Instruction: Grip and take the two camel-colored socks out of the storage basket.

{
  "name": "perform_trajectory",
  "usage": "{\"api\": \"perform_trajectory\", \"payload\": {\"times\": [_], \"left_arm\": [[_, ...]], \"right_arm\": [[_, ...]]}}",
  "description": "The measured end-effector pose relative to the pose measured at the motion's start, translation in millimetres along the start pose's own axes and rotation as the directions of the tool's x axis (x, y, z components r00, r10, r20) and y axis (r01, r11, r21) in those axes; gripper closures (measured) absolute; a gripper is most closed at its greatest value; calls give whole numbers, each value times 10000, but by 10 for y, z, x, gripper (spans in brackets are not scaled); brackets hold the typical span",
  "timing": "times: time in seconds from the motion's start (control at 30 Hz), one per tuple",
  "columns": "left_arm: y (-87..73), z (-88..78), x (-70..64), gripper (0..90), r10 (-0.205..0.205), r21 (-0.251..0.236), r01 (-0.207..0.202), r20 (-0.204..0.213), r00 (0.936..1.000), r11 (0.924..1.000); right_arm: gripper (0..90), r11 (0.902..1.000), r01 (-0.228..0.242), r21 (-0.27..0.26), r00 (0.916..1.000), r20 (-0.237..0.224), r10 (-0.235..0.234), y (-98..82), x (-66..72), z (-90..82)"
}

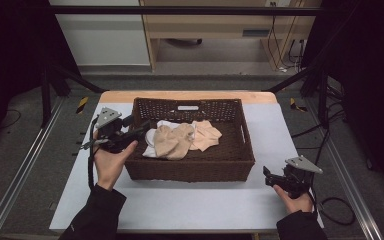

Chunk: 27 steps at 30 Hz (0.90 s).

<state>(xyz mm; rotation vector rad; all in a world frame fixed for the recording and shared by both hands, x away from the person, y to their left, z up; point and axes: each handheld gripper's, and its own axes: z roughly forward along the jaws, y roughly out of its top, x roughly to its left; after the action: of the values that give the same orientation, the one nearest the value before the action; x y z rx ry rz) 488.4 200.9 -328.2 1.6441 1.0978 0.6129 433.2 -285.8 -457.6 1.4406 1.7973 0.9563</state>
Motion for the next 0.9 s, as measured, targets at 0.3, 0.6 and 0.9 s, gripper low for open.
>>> {"api": "perform_trajectory", "payload": {"times": [0.3, 0.6, 0.9], "left_arm": [[86, 265, -94, 376, 468, 284, -466, -71, 9989, 9985], [107, 521, -160, 376, 636, 147, -635, -55, 9980, 9979], [22, 817, -109, 377, 969, 991, -933, -317, 9948, 9907]], "right_arm": [[47, 10000, -93, 11, 10000, 6, 93, -1, -13, 5], [47, 9999, -124, 32, 9999, 27, 124, -1, -20, 11], [47, 10000, -33, 62, 10000, 67, 33, -1, -19, 24]]}}
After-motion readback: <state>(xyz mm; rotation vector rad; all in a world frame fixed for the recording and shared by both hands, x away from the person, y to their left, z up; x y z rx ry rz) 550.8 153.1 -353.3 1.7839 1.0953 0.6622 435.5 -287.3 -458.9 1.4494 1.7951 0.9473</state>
